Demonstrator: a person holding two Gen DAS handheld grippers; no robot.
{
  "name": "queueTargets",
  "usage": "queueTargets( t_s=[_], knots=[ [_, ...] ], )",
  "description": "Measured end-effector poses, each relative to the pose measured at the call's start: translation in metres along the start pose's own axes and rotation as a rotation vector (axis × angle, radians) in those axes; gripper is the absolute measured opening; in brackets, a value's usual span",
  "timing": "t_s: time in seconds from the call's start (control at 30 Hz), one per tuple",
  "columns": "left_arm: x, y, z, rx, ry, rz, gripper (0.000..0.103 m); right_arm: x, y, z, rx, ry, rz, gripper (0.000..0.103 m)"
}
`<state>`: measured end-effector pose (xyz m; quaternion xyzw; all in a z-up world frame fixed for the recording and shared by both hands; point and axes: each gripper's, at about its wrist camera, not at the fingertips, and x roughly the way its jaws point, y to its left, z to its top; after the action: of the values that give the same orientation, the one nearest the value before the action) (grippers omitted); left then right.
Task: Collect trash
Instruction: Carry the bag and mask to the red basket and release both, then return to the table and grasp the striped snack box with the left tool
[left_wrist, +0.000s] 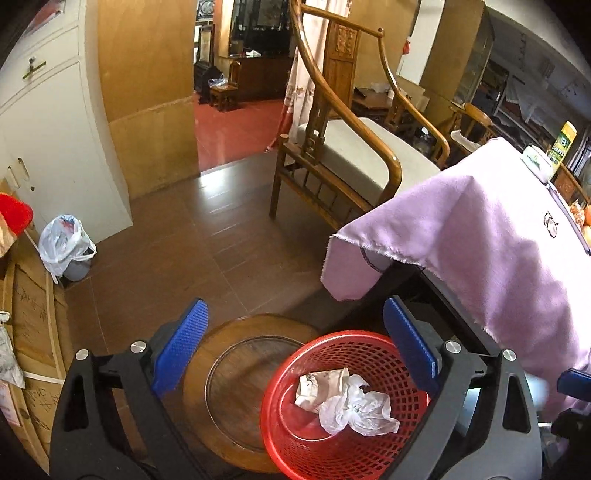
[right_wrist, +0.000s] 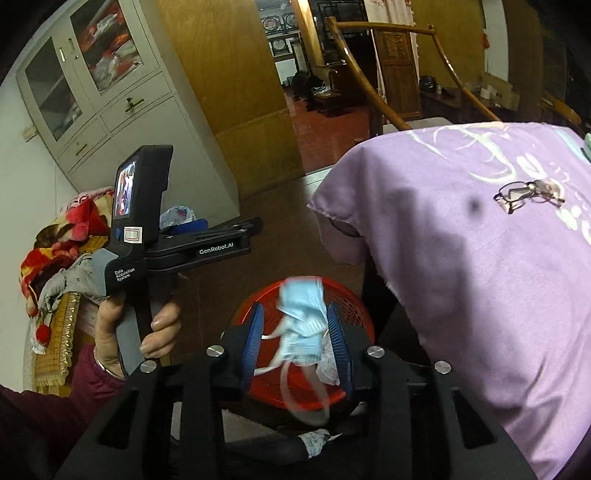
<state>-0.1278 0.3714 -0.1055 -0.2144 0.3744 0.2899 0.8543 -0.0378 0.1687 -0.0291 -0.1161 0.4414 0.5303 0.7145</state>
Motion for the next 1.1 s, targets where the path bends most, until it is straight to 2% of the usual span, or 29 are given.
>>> queueTargets(
  t_s=[0.2,0.37,0.57,0.7,0.87,1.1],
  knots=[
    [-0.002,-0.009,-0.001,0.013,0.009,-0.028,0.093,-0.016,-0.018,-0.006,0.05,-0.03,-0.015,0.037],
    [-0.018,-0.03,-0.001,0.056,-0.008,-0.05,0.093,-0.042,-0.037,-0.016,0.091,-0.099,-0.058,0.041],
    [-0.038,-0.074,-0.009,0.144,-0.018,-0.094,0.093,-0.087,-0.075,-0.038,0.179,-0.206,-0.124,0.044],
    [-0.047,-0.116,-0.016,0.223,-0.012,-0.14,0.094,-0.124,-0.104,-0.06,0.243,-0.289,-0.185,0.05],
    [-0.054,-0.183,-0.02,0.334,0.006,-0.232,0.094,-0.178,-0.152,-0.103,0.353,-0.399,-0.327,0.061],
    [-0.063,-0.308,-0.03,0.578,-0.032,-0.336,0.096,-0.243,-0.228,-0.174,0.572,-0.497,-0.607,0.071]
  ],
)
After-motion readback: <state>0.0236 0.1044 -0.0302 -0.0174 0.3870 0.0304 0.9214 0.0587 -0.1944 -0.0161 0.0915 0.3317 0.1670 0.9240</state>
